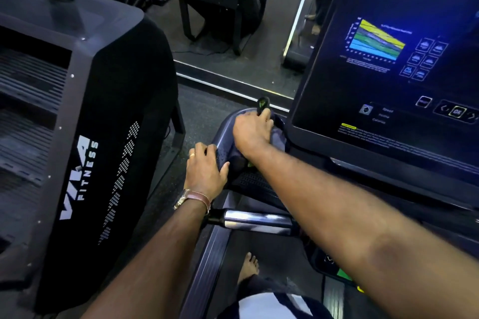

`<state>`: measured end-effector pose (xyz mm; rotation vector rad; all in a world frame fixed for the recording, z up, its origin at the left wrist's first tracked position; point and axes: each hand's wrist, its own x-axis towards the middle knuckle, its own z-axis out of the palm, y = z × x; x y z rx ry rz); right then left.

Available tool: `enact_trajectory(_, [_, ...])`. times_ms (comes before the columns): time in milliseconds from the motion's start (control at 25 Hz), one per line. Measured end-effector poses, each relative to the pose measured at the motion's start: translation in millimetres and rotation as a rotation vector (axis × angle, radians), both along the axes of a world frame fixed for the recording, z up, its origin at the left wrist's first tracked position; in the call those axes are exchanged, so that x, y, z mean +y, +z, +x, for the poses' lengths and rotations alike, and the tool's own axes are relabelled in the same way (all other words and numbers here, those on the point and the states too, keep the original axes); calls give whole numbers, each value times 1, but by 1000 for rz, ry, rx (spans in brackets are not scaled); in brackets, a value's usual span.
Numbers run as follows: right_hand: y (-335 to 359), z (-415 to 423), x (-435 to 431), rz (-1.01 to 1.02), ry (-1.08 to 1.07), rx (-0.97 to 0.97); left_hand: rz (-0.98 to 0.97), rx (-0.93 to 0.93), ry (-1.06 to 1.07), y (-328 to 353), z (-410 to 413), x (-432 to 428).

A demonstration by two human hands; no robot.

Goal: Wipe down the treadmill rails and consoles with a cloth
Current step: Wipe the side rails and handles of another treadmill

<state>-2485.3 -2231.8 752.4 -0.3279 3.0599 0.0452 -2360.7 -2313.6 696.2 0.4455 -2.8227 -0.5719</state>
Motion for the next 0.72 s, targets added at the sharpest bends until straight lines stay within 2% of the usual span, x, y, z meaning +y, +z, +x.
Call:
enact_trajectory(80, [-2,-1,3,-135,102,215,-6,5,-1,1,1,-1])
enact_trajectory(120, [-8,-7,11,-166,128,216,-11,1,0,2,1,0])
enact_trajectory(280, [-32,-29,18,-379,-147,-143,-21,-1,11,0,1,0])
enact_trajectory(320, [-34,-30,9,-364,-100,-168,-22,9,13,-1,2,-1])
enact_trajectory(440, [-39,-46,0,-188,174,-17,-27,12,12,-2,3,-1])
enact_trajectory(560, [-38,-78,15,-300,-235,-77,-20,18,21,0,2,1])
enact_trajectory(600, [-37,-73,10,-315,-264,-82,-25,20,23,0,2,0])
enact_trajectory(720, [-49,-45,-10,-261,143,93,-37,20,22,-1,2,0])
